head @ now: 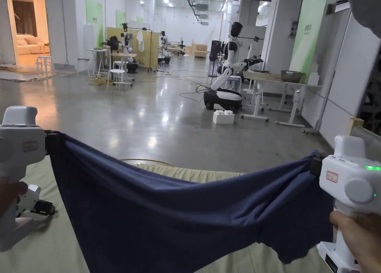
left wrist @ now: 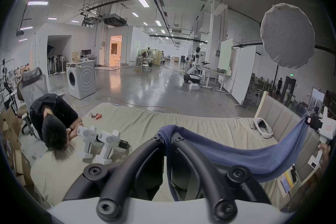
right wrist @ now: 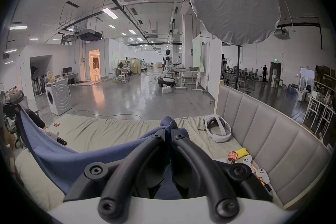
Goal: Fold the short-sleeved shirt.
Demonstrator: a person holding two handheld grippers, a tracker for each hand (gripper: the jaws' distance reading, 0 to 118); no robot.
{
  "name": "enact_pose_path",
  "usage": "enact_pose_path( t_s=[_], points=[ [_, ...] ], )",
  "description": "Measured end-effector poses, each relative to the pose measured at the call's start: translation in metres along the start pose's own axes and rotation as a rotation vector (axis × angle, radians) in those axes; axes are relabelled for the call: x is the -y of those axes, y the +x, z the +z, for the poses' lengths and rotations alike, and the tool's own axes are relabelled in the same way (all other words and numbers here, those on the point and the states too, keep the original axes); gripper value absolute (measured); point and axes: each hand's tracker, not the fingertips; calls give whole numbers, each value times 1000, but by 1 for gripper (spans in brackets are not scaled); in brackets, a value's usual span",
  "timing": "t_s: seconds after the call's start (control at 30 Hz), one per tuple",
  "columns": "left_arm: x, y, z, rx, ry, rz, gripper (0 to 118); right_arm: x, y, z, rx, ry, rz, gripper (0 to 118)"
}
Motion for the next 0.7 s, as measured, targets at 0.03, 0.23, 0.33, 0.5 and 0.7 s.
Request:
enact_pose_path(
  t_s=[0.03, 0.23, 0.33, 0.5, 0.7],
  points=[
    [-4, 0, -2, -3, 4, 0, 9, -4, 0, -3, 3, 7, -5, 7],
    [-11, -8, -16, -14, 14, 22, 9, -5, 0, -20, 8, 11, -17, 7],
    [12, -7, -18, -8, -9, 18, 9, 18, -2, -24, 4, -14, 0, 7],
    [85, -16, -19, 7, -112, 10, 9, 89, 0, -21, -1, -113, 29, 7],
    [199, -28, 24, 2, -255, 44, 9, 201, 9, 14, 13, -282, 72, 7]
  ],
)
